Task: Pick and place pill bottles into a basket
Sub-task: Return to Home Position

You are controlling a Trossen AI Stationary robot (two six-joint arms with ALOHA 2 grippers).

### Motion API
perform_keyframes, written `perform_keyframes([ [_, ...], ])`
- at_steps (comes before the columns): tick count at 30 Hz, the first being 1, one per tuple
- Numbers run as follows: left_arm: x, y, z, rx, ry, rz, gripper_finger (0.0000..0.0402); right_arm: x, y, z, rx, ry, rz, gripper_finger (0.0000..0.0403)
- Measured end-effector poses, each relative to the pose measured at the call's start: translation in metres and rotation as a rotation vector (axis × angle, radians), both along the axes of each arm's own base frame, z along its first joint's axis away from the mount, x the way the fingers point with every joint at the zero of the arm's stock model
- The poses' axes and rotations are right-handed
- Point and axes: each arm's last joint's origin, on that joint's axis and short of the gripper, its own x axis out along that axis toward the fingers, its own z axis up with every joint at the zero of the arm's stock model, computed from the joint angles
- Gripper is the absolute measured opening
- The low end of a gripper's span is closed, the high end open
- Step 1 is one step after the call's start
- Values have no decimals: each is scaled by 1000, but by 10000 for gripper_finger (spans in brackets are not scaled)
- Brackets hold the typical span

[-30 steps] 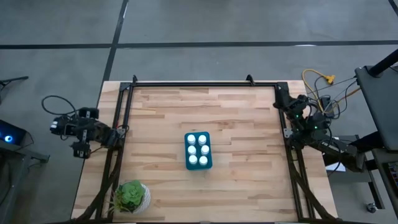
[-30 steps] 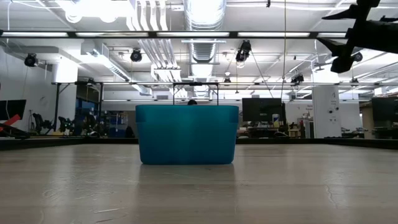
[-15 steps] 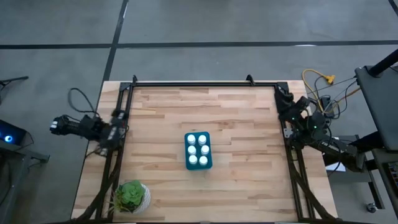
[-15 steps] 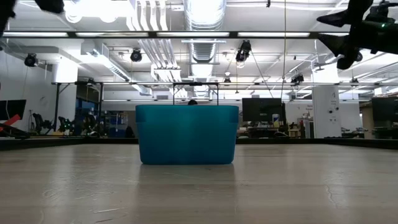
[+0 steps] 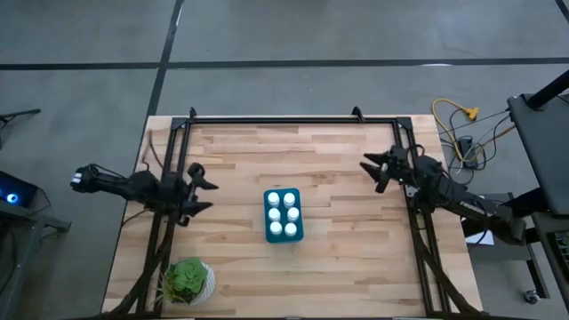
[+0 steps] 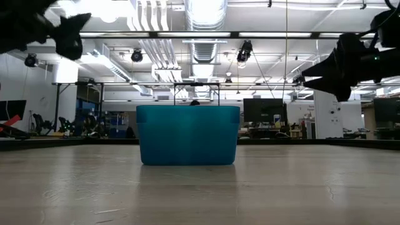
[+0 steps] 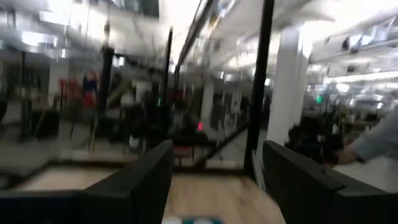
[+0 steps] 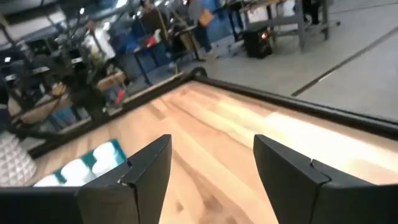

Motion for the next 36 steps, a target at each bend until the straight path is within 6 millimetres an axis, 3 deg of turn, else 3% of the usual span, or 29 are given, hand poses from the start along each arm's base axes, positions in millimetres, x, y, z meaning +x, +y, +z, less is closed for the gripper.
perform_keyframes([
  [13, 4, -1, -32, 38, 333, -12, 231, 5, -2, -8, 38, 86, 18, 219],
  [21, 4, -4, -37, 72, 382, -107, 231, 5, -2, -8, 34, 88, 17, 219],
  [36, 5, -5, -39, 77, 405, -112, 231, 5, -2, -8, 35, 88, 17, 219],
])
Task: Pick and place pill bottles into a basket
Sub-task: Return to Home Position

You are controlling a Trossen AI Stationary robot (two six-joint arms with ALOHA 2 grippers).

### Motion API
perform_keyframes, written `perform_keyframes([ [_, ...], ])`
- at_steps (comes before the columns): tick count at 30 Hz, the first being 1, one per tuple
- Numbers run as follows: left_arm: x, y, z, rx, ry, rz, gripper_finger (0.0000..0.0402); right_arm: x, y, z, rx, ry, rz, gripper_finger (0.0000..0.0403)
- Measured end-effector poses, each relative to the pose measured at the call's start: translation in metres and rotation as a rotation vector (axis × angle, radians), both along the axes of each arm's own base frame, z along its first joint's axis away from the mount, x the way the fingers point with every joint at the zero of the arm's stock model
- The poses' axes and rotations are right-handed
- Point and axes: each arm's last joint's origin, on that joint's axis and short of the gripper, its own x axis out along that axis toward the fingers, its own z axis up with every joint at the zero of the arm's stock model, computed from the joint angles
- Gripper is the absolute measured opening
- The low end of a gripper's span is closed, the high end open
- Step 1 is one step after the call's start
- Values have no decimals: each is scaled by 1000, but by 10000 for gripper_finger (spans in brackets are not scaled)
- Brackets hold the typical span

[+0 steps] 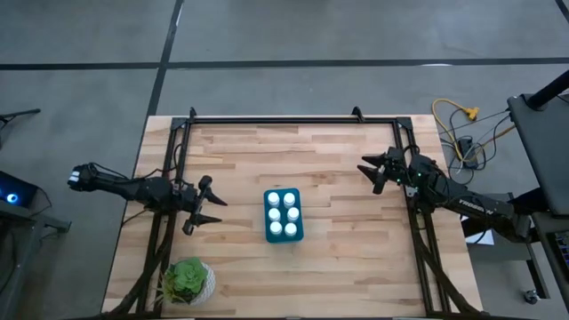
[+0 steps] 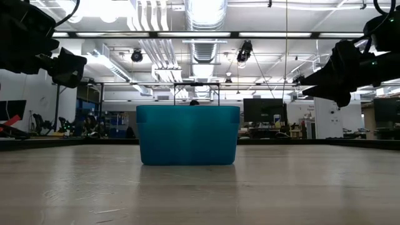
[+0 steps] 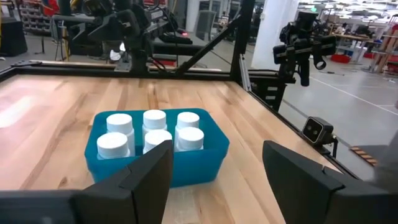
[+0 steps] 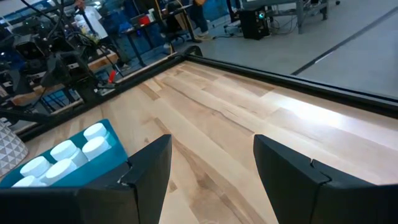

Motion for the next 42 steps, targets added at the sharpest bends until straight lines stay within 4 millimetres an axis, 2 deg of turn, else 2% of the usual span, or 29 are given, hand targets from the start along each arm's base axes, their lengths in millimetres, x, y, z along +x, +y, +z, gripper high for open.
perform_keyframes([
  [36, 0, 0, 1, -2, -7, 0, 231, 0, 0, 0, 0, 0, 0, 219],
  [42, 0, 0, 1, -1, -6, 1, 231, 2, 9, 4, -22, -38, 70, 219],
])
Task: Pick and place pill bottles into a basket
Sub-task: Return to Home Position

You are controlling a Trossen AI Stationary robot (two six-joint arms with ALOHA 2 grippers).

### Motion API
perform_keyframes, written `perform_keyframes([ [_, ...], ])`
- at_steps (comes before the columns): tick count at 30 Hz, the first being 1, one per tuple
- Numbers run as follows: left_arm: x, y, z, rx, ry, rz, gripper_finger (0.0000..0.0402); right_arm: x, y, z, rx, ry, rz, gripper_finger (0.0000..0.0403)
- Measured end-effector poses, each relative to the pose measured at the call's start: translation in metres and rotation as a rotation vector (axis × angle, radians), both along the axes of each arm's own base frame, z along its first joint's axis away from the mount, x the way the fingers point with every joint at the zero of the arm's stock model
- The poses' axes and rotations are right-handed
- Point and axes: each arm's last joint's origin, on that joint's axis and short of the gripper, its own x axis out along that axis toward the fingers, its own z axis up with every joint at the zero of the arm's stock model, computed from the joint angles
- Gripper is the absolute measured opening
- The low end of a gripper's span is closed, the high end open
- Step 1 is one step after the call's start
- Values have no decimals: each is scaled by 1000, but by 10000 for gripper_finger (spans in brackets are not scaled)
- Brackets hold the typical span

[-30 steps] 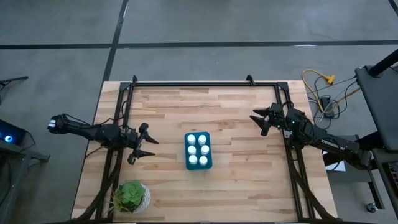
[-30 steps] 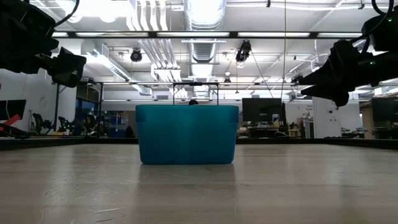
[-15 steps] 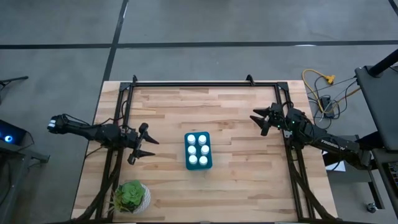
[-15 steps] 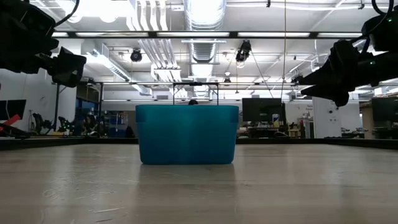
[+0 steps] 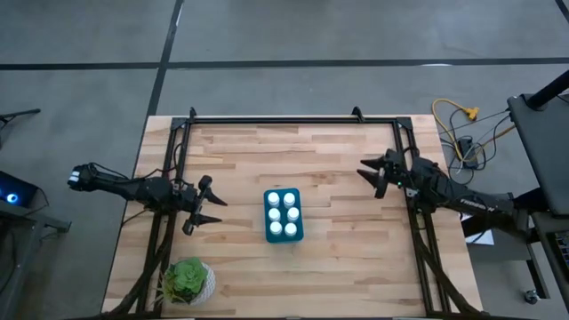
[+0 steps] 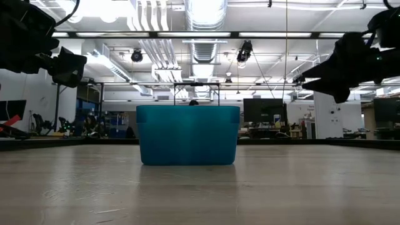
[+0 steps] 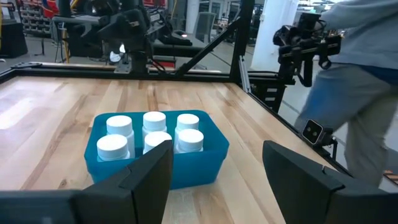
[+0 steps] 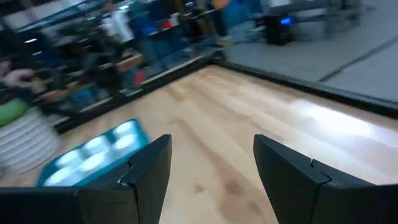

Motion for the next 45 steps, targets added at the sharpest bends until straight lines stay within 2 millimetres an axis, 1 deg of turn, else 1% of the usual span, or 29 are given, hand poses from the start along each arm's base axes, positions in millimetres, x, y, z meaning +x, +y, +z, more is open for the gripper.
perform_keyframes([
  [8, 0, 0, 0, 0, 0, 0, 231, 6, 26, 2, -5, -20, 259, 219],
  [13, 0, 0, 0, 0, 0, 0, 231, 6, 36, 2, -4, -20, 354, 219],
  [17, 0, 0, 0, 0, 1, 0, 231, 7, 38, 2, -4, -20, 376, 219],
  [45, 0, 0, 0, 1, 1, 0, 231, 7, 38, 2, -4, -20, 378, 219],
])
